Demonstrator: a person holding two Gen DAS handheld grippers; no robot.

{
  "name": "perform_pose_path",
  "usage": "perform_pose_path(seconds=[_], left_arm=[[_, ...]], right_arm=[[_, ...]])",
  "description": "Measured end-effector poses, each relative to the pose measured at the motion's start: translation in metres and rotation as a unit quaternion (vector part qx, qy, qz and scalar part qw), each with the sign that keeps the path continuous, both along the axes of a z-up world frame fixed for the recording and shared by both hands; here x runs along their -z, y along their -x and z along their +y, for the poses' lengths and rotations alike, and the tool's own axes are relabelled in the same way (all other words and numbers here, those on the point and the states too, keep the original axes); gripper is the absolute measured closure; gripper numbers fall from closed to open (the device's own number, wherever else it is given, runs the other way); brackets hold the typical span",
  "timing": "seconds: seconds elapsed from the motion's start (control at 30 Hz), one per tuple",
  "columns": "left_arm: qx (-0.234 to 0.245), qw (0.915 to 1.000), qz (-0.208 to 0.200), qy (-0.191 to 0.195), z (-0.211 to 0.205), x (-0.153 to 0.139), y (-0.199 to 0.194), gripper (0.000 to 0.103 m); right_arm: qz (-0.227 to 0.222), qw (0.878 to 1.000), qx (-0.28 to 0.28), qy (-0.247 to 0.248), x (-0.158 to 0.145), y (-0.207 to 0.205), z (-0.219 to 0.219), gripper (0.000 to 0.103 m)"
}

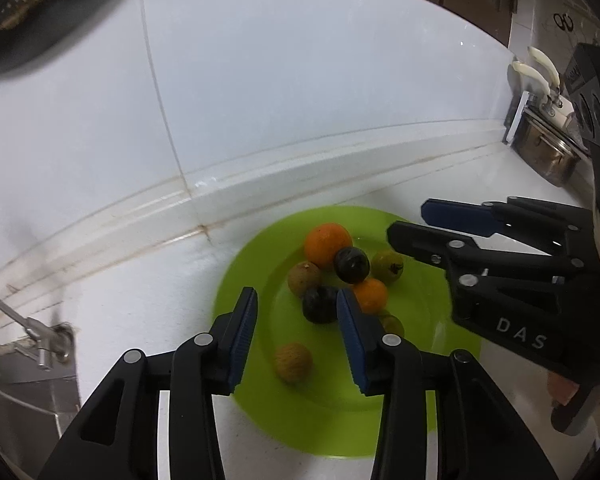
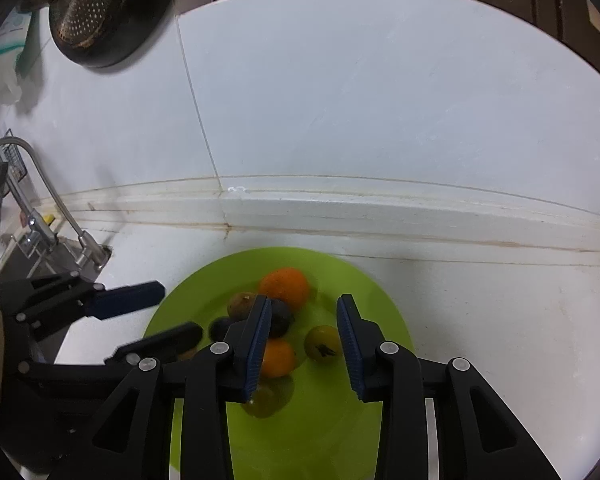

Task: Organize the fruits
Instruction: 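Open both tools to drop the dark purple fruits onto the plate, then move both open tools back toward the two remaining oranges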

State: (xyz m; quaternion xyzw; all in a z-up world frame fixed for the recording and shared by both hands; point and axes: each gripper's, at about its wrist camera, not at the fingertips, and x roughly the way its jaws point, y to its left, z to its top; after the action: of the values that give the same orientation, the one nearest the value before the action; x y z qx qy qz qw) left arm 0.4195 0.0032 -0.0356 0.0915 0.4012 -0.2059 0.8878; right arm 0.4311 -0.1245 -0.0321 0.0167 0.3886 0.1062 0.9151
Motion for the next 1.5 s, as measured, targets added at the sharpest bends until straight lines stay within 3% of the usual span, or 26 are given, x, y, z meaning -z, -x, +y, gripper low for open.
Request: perform_pose_path(seconds=[0.37, 0.57, 0.63, 0.9, 1.23, 1.5], left_arm=[[-0.031, 0.9983, -0.046, 0.017, 0.019, -0.041, 0.039, 0.045], [-0.043, 0.9958, -0.077, 0.023, 0.028, -0.062, 0.073, 0.04], [-0.047, 0.9949, -0.086, 0.023, 0.031, -0.066, 0.084, 0.038], [-0.055, 0.9918, -0.113, 0.025, 0.039, -0.083, 0.126, 0.031], [-0.061, 0.9913, -0.115, 0.017, 0.049, -0.079, 0.16, 0.02], [-0.066, 0.9932, -0.096, 0.0, 0.055, -0.059, 0.176, 0.015]], right_arm=[[-0.038, 0.999, 0.01, -0.002, -0.038, 0.041, -0.004, 0.068], [-0.061, 0.998, 0.015, 0.005, -0.057, 0.074, -0.004, 0.059], [-0.062, 0.998, 0.018, 0.009, -0.061, 0.084, -0.004, 0.049], [-0.072, 0.997, 0.017, 0.008, -0.076, 0.125, -0.003, 0.049], [-0.081, 0.996, 0.021, 0.019, -0.081, 0.165, 0.001, 0.038], [-0.045, 0.998, 0.026, 0.02, -0.058, 0.186, 0.005, 0.038]])
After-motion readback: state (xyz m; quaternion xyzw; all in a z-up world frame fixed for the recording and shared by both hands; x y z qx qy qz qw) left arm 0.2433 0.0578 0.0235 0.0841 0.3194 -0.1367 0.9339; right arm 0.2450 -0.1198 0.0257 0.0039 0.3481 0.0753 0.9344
